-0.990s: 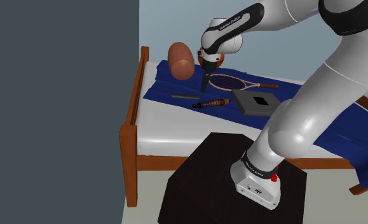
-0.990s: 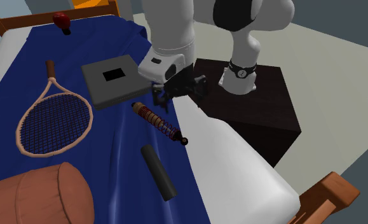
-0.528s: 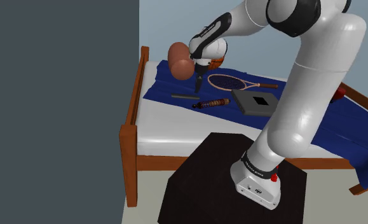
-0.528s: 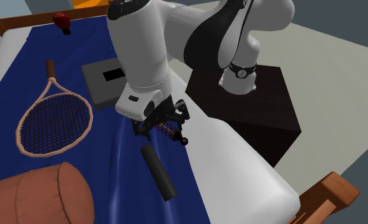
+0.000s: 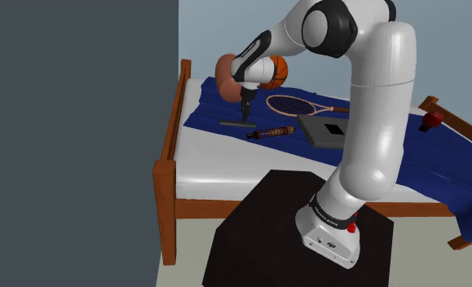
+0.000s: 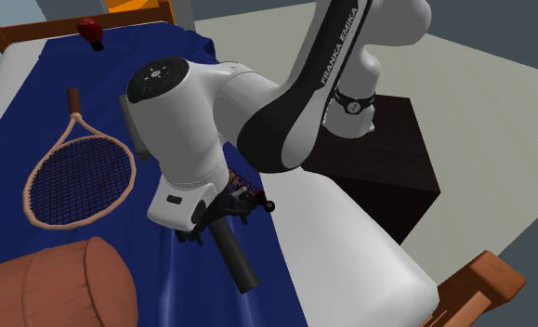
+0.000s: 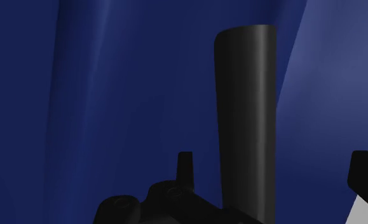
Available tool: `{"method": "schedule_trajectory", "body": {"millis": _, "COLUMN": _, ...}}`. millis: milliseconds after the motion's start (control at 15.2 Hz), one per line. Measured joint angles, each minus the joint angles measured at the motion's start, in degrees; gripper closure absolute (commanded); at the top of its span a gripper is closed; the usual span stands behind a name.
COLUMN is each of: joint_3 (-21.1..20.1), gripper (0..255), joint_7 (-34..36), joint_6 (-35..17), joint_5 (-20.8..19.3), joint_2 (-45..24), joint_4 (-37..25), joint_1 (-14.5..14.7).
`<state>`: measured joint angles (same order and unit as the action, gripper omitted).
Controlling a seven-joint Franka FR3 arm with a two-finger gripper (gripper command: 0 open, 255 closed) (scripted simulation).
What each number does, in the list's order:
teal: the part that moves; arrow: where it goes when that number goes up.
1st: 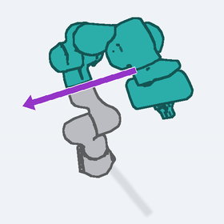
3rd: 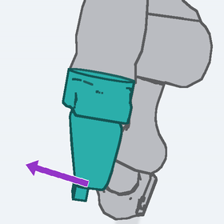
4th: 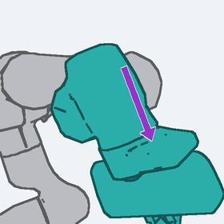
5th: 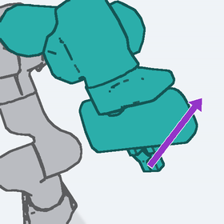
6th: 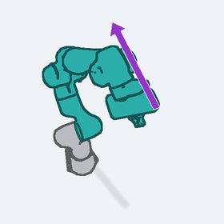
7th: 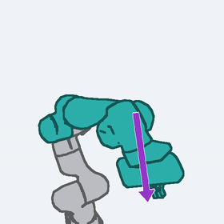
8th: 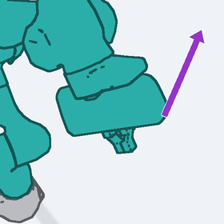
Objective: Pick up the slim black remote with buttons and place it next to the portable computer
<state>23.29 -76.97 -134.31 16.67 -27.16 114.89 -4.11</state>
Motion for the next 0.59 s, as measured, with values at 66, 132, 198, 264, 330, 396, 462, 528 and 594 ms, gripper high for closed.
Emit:
{"method": "schedule_trajectory", "body": {"millis": 66, "joint_3": -0.31, "gripper": 0, "joint_7": -0.23, "joint_6": -0.49, "joint_5": 0.38, "joint_2": -0.76, "joint_4": -0.24, "joint_1": -0.15}}
{"method": "schedule_trajectory", "body": {"millis": 132, "joint_3": -0.54, "gripper": 0, "joint_7": -0.48, "joint_6": -1.06, "joint_5": 0.69, "joint_2": -1.25, "joint_4": -0.14, "joint_1": -0.28}}
{"method": "schedule_trajectory", "body": {"millis": 198, "joint_3": -0.75, "gripper": 0, "joint_7": -0.73, "joint_6": -1.63, "joint_5": 1.0, "joint_2": -1.76, "joint_4": -0.05, "joint_1": -0.43}}
{"method": "schedule_trajectory", "body": {"millis": 264, "joint_3": -1.01, "gripper": 0, "joint_7": -1.06, "joint_6": -2.2, "joint_5": 1.38, "joint_2": -2.44, "joint_4": -0.12, "joint_1": -0.69}}
{"method": "schedule_trajectory", "body": {"millis": 330, "joint_3": -1.29, "gripper": 0, "joint_7": -1.37, "joint_6": -3.03, "joint_5": 1.8, "joint_2": -3.06, "joint_4": 0.14, "joint_1": -0.87}}
{"method": "schedule_trajectory", "body": {"millis": 396, "joint_3": -1.42, "gripper": 0, "joint_7": -1.51, "joint_6": -3.32, "joint_5": 1.97, "joint_2": -3.35, "joint_4": 0.17, "joint_1": -0.97}}
{"method": "schedule_trajectory", "body": {"millis": 462, "joint_3": -1.5, "gripper": 0, "joint_7": -1.63, "joint_6": -3.45, "joint_5": 2.09, "joint_2": -3.63, "joint_4": 0.02, "joint_1": -1.09}}
{"method": "schedule_trajectory", "body": {"millis": 528, "joint_3": -1.55, "gripper": 0, "joint_7": -1.66, "joint_6": -3.55, "joint_5": 2.15, "joint_2": -3.73, "joint_4": 0.02, "joint_1": -1.11}}
{"method": "schedule_trajectory", "body": {"millis": 594, "joint_3": -1.58, "gripper": 0, "joint_7": -1.69, "joint_6": -3.62, "joint_5": 2.19, "joint_2": -3.79, "joint_4": 0.02, "joint_1": -1.13}}
